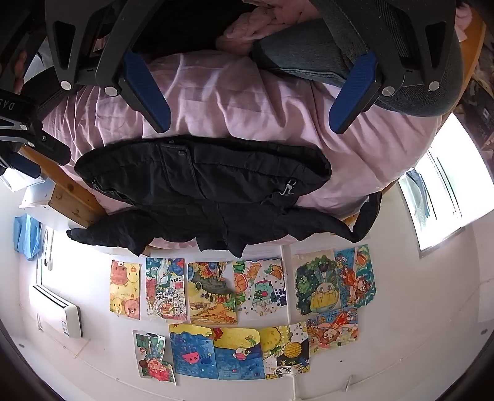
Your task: Fold large clothes
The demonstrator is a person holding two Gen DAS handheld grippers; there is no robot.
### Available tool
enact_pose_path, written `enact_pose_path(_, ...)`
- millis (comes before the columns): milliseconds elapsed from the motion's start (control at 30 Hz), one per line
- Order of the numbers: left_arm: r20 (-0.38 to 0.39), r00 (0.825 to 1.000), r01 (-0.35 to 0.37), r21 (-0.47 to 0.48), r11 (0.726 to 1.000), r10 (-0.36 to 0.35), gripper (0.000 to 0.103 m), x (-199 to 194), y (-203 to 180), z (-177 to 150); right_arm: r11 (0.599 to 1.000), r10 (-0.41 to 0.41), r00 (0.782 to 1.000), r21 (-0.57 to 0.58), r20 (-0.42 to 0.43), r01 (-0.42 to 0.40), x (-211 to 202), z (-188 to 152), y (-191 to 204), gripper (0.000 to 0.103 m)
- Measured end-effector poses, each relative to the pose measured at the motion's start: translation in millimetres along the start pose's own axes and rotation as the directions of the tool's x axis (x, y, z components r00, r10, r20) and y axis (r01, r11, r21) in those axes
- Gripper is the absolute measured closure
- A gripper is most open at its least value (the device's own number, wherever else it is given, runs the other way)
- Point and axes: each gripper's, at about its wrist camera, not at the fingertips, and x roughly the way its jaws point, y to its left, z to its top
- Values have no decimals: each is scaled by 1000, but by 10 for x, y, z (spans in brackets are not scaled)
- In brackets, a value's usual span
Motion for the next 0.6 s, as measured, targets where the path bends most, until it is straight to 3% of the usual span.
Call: enact_pose_path(600,4,1000,-1,1,1000,1,0,-2,0,0,1000,-2,1000,-1,1,2,-14,-4,2,1)
